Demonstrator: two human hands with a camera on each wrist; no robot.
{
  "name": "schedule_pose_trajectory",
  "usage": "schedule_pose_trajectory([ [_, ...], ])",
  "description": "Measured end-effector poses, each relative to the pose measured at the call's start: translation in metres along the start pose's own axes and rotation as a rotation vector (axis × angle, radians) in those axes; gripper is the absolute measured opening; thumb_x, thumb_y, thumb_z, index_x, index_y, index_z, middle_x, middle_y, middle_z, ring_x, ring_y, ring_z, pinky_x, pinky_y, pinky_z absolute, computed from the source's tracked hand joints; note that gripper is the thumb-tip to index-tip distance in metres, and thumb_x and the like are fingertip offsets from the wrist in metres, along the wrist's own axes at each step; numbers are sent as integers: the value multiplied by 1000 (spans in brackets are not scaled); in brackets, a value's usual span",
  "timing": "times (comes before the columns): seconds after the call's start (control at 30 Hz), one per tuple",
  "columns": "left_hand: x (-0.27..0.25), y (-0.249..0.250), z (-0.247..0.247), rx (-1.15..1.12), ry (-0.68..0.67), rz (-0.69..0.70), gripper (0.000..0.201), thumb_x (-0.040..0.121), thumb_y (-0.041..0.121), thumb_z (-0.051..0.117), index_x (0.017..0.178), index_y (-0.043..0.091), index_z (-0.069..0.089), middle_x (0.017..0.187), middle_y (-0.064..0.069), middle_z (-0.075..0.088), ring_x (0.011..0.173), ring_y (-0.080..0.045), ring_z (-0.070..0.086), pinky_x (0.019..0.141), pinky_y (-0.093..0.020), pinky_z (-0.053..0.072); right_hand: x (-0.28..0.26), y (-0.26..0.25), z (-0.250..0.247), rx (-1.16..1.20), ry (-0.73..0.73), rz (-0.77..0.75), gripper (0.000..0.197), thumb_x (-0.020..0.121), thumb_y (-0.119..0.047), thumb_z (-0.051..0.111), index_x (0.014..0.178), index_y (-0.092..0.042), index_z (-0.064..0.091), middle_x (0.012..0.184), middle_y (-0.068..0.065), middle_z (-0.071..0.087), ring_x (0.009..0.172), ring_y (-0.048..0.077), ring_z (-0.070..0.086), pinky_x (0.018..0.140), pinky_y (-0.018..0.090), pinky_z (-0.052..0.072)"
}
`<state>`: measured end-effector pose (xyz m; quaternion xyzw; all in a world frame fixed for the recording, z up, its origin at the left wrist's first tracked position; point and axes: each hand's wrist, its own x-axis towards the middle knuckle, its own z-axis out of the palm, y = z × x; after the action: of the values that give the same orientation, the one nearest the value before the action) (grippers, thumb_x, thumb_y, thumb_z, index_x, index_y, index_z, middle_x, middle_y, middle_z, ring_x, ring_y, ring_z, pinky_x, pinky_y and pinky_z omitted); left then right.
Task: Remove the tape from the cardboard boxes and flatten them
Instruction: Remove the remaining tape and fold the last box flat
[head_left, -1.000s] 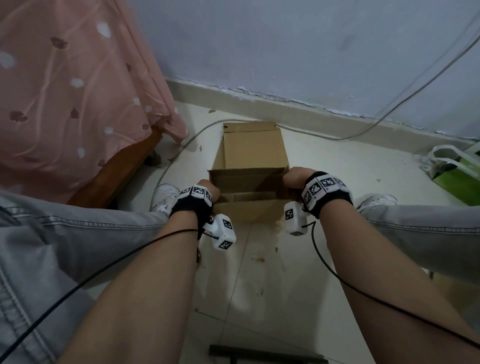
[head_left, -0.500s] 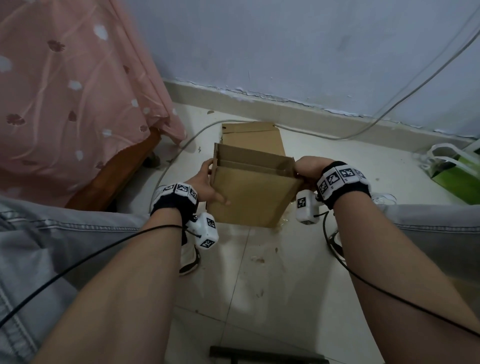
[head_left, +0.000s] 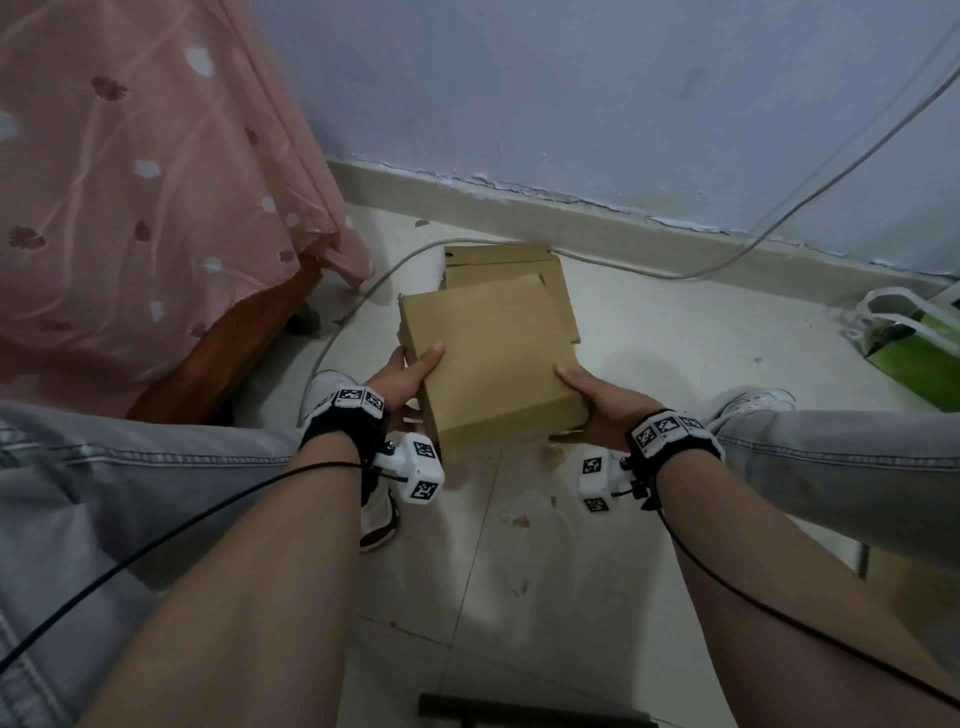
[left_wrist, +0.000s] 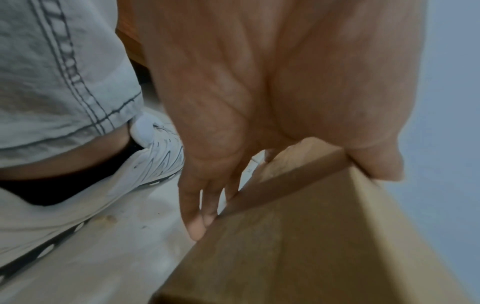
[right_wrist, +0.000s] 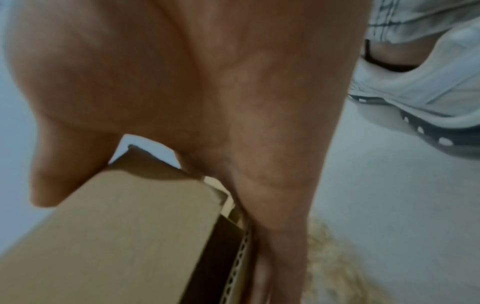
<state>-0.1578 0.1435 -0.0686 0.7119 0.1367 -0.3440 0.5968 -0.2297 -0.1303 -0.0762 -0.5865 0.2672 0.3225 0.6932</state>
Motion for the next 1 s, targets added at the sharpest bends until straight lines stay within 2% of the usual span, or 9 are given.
schedule_pose_trajectory([
  [0.1,-2,4,1,1,1,19,83,85,57,65,151,39,18,132,-6,55,107,-28,63,76,-43,58,-3,-17,4,-32,64,31,66,83,-62,62,134,-21,49,132,19,55,109,39,63,85,52,57],
  [0.3,-21,26,-2,78,-76,-38,61,82,69,57,126,28,52,117,-8,61,105,-29,61,92,-46,52,-11,-51,8,-194,120,73,73,90,-73,34,124,-12,52,103,19,68,56,32,69,48,33,55],
  [0.37,-23,29,-7,238,-63,-57,90,59,75,72,129,22,51,119,-12,60,103,-34,64,94,-51,53,-11,-54,10,-257,142,69,77,87,-75,39,124,-10,54,89,17,70,53,29,66,56,32,59],
  [0.47,-16,21,-13,289,-38,-108,114,39,72,80,132,13,49,118,-16,61,103,-37,65,93,-55,54,-7,-52,12,-340,120,118,88,78,-79,50,129,-8,56,99,19,68,59,30,65,86,45,54],
  [0.57,-9,9,-10,312,-35,-165,121,32,89,73,124,12,58,111,-15,68,100,-36,67,95,-52,53,-15,-50,23,-590,40,223,91,74,-82,52,125,-7,52,93,14,74,74,30,71,77,40,57],
  [0.7,17,-26,-13,228,65,-196,116,35,82,78,123,10,59,114,-16,66,100,-40,67,87,-56,56,-3,-45,33,-845,34,190,80,73,-66,72,123,-8,52,89,13,76,92,29,73,94,43,54],
  [0.77,37,-45,-20,222,112,-193,114,31,70,86,125,12,56,118,-15,62,97,-41,67,81,-55,58,2,-42,37,-911,51,232,84,71,-75,64,116,-5,57,88,11,76,90,25,73,97,41,52],
  [0.9,61,-56,-26,287,227,-230,126,21,89,73,122,15,56,121,-13,59,103,-40,62,84,-51,57,13,-33,39,-888,87,276,102,65,-88,52,123,-5,47,95,14,76,94,26,73,100,42,50],
  [1.0,16,-20,-7,407,217,-231,110,45,85,59,124,9,54,123,-17,60,105,-40,61,93,-51,53,19,-30,42,-961,218,155,100,76,-84,43,138,-6,43,121,15,67,105,28,67,100,43,49],
])
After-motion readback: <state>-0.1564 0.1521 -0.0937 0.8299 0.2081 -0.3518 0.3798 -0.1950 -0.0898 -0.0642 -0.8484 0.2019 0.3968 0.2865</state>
